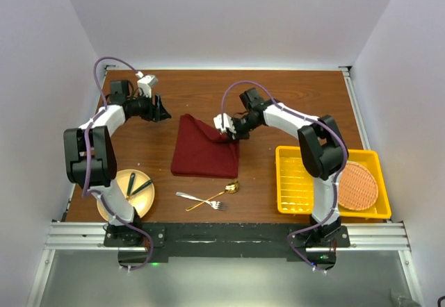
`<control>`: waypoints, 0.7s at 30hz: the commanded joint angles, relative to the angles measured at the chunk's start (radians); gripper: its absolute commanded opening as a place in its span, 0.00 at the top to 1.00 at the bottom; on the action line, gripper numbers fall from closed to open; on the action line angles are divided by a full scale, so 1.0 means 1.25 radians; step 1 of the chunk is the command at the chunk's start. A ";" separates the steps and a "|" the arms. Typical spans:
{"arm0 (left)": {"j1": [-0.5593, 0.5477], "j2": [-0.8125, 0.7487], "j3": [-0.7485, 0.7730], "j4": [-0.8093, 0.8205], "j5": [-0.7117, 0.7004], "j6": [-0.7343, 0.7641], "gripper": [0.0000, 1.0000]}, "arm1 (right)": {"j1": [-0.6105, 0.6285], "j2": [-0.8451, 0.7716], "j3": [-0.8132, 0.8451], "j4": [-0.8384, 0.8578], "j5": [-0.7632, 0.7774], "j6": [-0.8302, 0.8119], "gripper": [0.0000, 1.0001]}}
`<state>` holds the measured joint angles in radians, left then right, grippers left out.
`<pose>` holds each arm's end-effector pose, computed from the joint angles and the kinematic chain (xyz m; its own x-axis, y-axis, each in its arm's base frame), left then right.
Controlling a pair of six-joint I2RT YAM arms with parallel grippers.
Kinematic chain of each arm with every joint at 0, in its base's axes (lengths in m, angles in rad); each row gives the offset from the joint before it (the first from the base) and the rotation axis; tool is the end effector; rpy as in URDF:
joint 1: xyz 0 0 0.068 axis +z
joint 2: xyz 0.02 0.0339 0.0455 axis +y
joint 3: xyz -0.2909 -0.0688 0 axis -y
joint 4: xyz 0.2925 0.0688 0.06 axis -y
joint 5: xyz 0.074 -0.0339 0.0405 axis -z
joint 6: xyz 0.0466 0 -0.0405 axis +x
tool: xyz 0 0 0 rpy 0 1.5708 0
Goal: Fold the napkin into a case and place the utensils inside
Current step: Pick up the lower triangle-folded napkin from the center of the board.
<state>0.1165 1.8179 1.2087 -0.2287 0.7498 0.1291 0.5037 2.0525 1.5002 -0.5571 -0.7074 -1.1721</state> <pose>0.4384 0.0193 0.1971 -0.6847 0.0147 -0.7287 0.4598 0.7845 -0.4162 0.4092 0.2601 0.1709 0.2671 -0.6525 -0.7091 -0.9635 -0.1941 -0.1844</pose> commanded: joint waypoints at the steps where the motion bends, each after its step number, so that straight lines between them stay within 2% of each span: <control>1: 0.004 -0.058 -0.007 -0.015 -0.002 0.037 0.40 | 0.002 -0.090 -0.087 -0.027 -0.021 -0.330 1.00; 7: 0.002 -0.074 -0.004 -0.040 0.031 0.067 0.44 | -0.002 -0.125 -0.175 -0.046 -0.035 -0.608 1.00; 9: -0.001 -0.085 -0.001 -0.055 0.041 0.104 0.44 | -0.005 -0.137 -0.189 -0.026 -0.059 -0.637 1.00; 13: -0.034 -0.111 0.000 -0.103 0.065 0.248 0.37 | -0.016 -0.151 -0.206 0.000 -0.095 -0.695 1.00; 17: -0.086 -0.145 -0.020 -0.145 0.049 0.531 0.31 | -0.034 -0.164 -0.232 -0.005 -0.115 -0.794 1.00; 21: -0.170 -0.130 -0.011 -0.146 0.015 0.708 0.30 | -0.053 -0.160 -0.237 -0.057 -0.138 -0.921 1.00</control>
<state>-0.0105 1.6752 1.1942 -0.3920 0.7750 0.6785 0.4572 1.8908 1.2133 -0.5716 -0.7975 -1.9522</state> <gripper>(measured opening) 0.697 0.015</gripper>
